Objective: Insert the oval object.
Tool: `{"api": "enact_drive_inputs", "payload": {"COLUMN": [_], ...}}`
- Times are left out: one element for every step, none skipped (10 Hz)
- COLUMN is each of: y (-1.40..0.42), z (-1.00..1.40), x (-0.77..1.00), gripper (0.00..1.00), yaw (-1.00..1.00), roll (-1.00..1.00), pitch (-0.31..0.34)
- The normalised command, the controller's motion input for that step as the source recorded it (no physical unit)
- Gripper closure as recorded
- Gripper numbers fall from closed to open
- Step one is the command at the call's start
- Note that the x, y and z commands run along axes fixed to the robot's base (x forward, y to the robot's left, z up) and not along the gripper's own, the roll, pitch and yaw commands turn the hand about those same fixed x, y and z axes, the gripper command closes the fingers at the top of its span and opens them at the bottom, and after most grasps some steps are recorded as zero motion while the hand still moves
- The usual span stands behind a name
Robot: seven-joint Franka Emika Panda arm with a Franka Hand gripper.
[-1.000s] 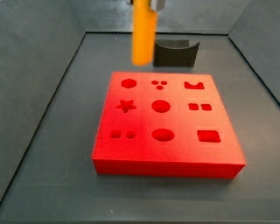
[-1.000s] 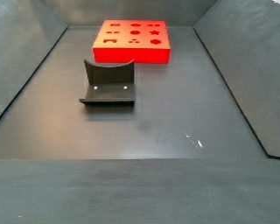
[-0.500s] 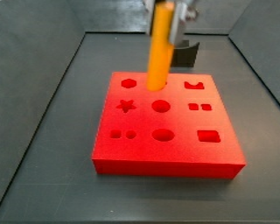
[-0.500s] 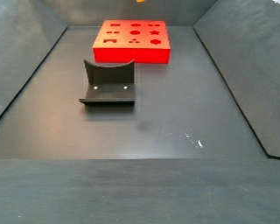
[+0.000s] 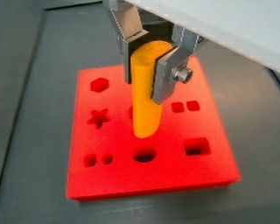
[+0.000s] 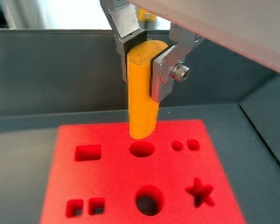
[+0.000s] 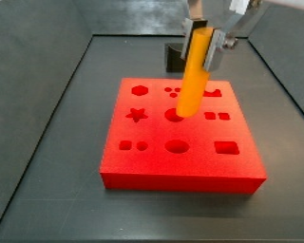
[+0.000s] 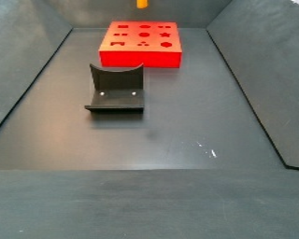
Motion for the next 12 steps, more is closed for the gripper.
{"api": "enact_drive_inputs", "payload": {"y": [-0.01, 0.00, 0.00, 0.00, 0.00, 0.00, -0.03, -0.10, -0.10, -0.11, -0.09, 0.00], "z": [-0.08, -0.13, -0.25, -0.34, -0.37, -0.36, -0.27, 0.00, 0.00, 0.00, -0.07, -0.23], "x": [0.05, 0.02, 0.00, 0.00, 0.00, 0.00, 0.00, 0.00, 0.00, 0.00, 0.02, 0.00], "gripper": [1.00, 1.00, 1.00, 1.00, 1.00, 1.00, 1.00, 1.00, 1.00, 1.00, 1.00, 1.00], "yaw": [-0.94, -0.98, -1.00, -1.00, -1.00, -1.00, -1.00, -0.97, -0.87, -0.72, -0.56, -0.21], "roll": [-0.14, -0.11, -0.04, 0.00, 0.00, 0.00, 0.00, -0.11, -0.21, -0.23, -0.07, 0.00], "pitch": [0.000, 0.001, 0.034, 0.031, 0.049, 0.049, 0.029, -0.013, -0.100, -0.146, -0.146, -0.203]}}
